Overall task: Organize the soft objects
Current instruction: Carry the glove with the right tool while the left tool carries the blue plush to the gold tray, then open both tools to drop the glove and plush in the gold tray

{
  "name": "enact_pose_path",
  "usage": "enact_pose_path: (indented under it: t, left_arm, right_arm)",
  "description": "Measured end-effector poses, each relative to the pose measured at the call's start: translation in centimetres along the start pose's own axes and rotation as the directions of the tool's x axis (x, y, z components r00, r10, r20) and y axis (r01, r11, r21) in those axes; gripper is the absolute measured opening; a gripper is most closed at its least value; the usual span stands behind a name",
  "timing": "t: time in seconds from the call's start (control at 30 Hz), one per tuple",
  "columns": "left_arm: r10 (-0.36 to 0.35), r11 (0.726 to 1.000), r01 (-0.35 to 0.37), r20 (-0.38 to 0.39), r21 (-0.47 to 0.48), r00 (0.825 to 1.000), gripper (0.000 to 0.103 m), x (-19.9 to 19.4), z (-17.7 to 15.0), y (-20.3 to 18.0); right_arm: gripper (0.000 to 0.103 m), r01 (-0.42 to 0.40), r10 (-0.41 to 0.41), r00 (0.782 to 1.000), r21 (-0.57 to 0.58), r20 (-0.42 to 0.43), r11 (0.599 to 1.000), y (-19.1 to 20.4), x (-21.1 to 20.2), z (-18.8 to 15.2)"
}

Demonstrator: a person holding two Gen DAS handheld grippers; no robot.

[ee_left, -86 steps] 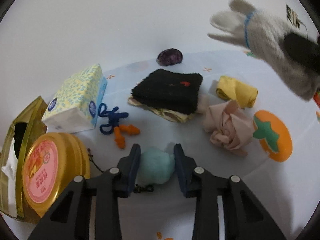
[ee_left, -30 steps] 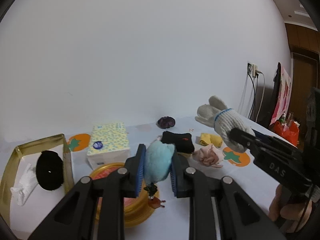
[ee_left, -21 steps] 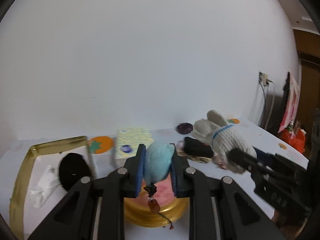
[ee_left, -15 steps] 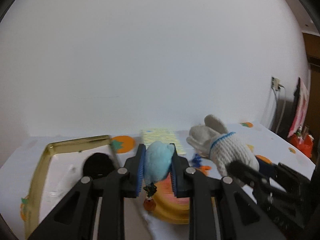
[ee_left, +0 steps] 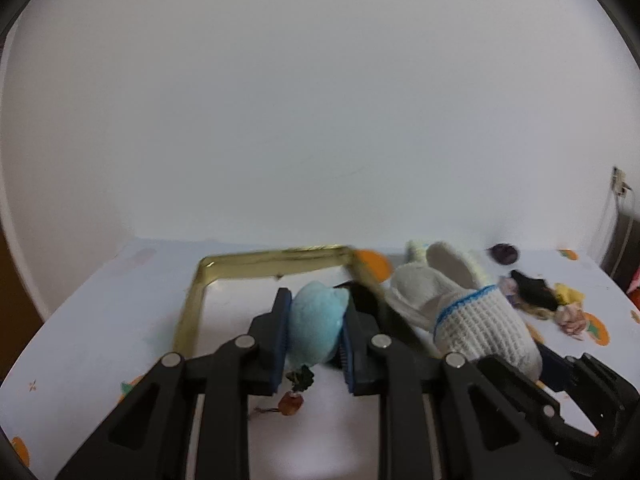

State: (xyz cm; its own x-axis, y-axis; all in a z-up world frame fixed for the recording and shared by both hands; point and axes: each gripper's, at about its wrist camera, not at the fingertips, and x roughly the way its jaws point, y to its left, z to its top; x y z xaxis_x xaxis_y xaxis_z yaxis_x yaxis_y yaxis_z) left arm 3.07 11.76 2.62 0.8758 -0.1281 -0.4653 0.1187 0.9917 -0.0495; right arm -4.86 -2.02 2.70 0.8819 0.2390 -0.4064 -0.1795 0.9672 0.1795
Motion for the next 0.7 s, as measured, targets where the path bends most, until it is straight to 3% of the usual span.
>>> enact_pose_path:
  t: [0.3, 0.6, 0.7]
  left_arm:
    - [0.114, 0.993, -0.114, -0.143, 0.011, 0.983, 0.02, 2.2, -1.4, 1.8]
    - [0.199, 0.98, -0.192, -0.203, 0.054, 0.959, 0.021, 3.7, -2.1, 2.1]
    - [0.21, 0.978, -0.204, -0.208, 0.05, 0.955, 0.026, 3.7, -2.2, 2.6]
  right_arm:
    - [0.038, -0.027, 0.028, 0.996, 0.012, -0.084, 1.0, 0.7, 3.9, 0.0]
    - [0.039, -0.054, 0.055, 0.992, 0.012, -0.112, 0.998, -0.1, 6.2, 0.3]
    - [0.04, -0.085, 0.085, 0.989, -0.001, -0.119, 0.996, 0.5, 6.4, 0.2]
